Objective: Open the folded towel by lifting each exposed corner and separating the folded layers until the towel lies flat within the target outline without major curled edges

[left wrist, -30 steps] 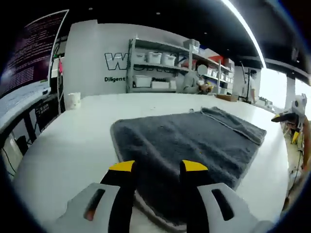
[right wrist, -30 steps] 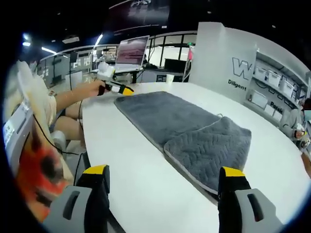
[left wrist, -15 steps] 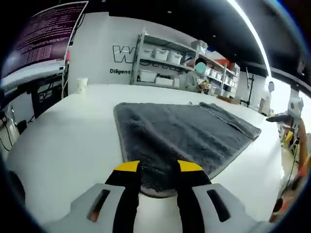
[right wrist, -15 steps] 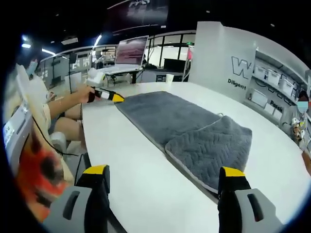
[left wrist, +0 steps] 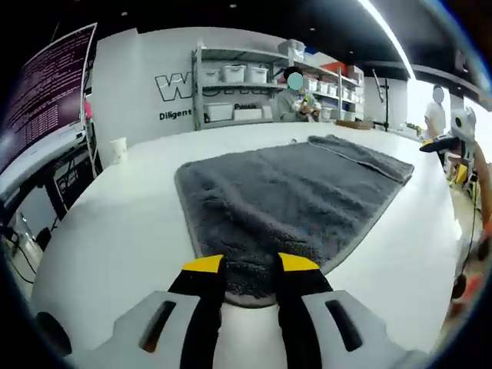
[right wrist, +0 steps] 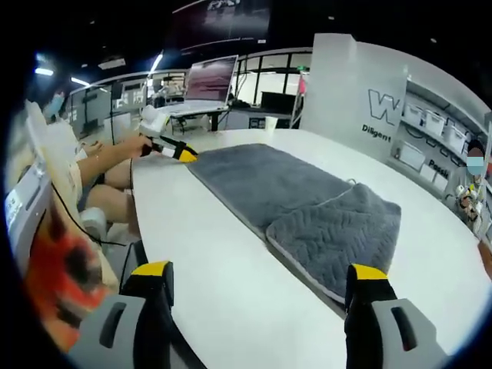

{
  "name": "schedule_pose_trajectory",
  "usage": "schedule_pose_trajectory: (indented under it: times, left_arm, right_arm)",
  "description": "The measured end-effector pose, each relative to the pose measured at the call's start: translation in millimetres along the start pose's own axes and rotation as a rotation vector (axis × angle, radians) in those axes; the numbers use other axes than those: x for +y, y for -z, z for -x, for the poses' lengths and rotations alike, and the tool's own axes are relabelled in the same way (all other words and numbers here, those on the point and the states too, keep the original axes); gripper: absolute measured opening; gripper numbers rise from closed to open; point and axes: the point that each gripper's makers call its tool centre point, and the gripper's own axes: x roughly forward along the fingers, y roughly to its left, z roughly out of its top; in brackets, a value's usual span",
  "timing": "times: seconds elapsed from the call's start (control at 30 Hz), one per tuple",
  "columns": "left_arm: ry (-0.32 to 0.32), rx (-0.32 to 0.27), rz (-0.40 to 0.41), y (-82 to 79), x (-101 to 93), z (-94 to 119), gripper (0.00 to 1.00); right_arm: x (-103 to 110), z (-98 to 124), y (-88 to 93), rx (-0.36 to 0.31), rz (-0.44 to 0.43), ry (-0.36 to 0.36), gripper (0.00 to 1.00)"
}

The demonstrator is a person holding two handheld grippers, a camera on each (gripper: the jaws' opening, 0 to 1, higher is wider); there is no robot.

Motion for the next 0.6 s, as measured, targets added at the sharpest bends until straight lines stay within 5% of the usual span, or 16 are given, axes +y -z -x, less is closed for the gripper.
schedule_pose_trajectory:
  times: [0.23, 0.43, 0.6]
  left_arm:
    - [0.018, -0.026, 0.033, -0.2, -2.9, 3.1, 0.28]
    - [0.047, -0.122, 0.099, -11.7, -19.6, 15.3, 0.55]
    - [0.104, -0.169, 0.145, -24.9, -44.1, 25.2, 0.64]
  right_arm:
    - [1.0, 2.9, -0.5, -0.004, -0.002, 0.005, 0.93]
    - [-0.1, 3.7, -5.2, -0.013, -0.002, 0.012, 0.93]
    - [4.0, 3.1, -10.7, -0.022, 0.006, 0.008, 0.93]
